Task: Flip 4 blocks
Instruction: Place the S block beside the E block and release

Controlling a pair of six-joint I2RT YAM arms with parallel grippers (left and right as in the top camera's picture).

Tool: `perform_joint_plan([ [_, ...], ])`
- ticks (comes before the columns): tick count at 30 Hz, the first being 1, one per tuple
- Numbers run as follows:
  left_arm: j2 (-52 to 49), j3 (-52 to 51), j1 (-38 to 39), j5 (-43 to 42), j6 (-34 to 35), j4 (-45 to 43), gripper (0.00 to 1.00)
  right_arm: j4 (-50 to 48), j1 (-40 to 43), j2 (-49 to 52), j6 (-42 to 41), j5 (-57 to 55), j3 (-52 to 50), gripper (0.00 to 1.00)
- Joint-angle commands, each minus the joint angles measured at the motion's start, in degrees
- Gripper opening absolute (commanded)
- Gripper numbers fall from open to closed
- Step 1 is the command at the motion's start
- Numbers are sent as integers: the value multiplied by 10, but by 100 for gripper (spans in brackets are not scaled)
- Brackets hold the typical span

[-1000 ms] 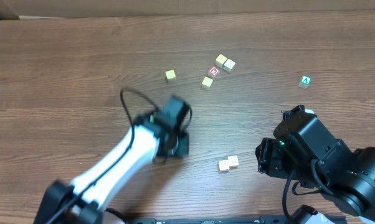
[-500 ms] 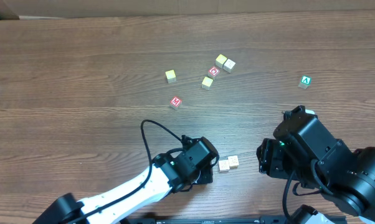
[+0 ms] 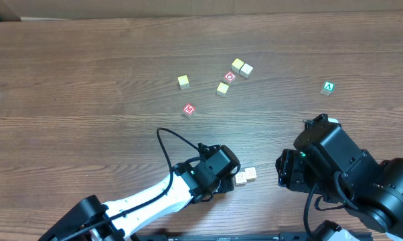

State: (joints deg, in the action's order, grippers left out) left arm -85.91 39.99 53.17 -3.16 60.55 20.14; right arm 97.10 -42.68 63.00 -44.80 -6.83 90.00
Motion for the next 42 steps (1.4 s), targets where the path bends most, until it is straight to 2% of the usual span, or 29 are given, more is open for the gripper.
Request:
perform_joint_plan([
  [1,-20,-9,1,21,12,3,4,-1,3,-2,2,0,11,68],
  [31,-43,-9,17,17,14,-25,4,-1,3,-2,-2,18,11,67],
  [42,-47,-9,17,17,14,-25,26,-1,3,-2,-2,18,11,67],
])
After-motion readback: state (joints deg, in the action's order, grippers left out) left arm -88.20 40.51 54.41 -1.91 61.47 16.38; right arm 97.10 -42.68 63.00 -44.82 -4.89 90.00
